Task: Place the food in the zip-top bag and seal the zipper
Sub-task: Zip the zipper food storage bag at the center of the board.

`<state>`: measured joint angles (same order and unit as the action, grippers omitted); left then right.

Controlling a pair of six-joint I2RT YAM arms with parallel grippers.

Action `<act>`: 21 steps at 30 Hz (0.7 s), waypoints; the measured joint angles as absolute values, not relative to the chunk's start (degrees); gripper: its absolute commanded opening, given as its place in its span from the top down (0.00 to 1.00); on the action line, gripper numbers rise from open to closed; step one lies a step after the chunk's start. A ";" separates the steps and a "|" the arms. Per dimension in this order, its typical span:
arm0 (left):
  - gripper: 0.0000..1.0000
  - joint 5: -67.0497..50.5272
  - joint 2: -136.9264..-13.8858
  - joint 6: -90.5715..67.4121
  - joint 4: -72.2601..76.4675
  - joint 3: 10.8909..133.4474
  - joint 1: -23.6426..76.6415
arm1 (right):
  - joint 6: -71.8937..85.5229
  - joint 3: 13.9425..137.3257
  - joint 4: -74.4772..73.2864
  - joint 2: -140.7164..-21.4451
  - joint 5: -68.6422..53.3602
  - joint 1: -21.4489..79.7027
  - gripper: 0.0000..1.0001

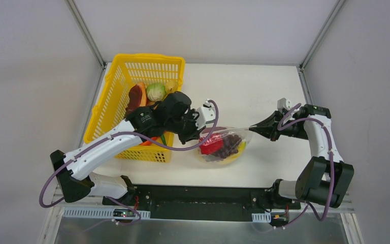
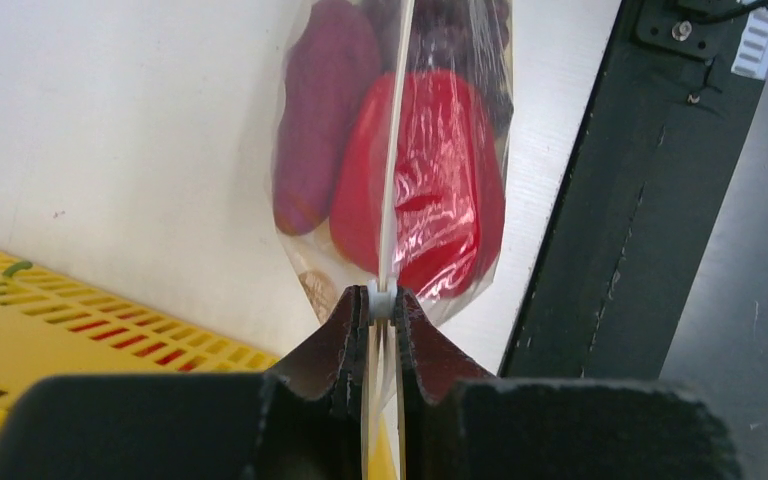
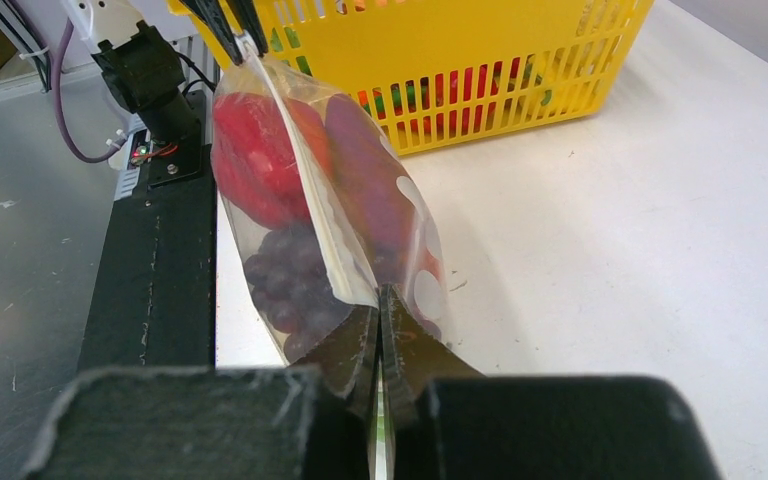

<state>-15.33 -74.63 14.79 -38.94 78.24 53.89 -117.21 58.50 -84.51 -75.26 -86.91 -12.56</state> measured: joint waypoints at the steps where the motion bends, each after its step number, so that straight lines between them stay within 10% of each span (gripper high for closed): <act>1: 1.00 -15.09 -73.93 14.79 -39.35 77.73 53.89 | -117.21 58.50 -84.51 -75.26 -86.91 -12.62 1.00; 21: 0.92 -10.00 -69.63 14.83 -45.56 75.02 53.39 | -117.19 58.50 -84.49 -75.29 -86.87 -13.54 1.00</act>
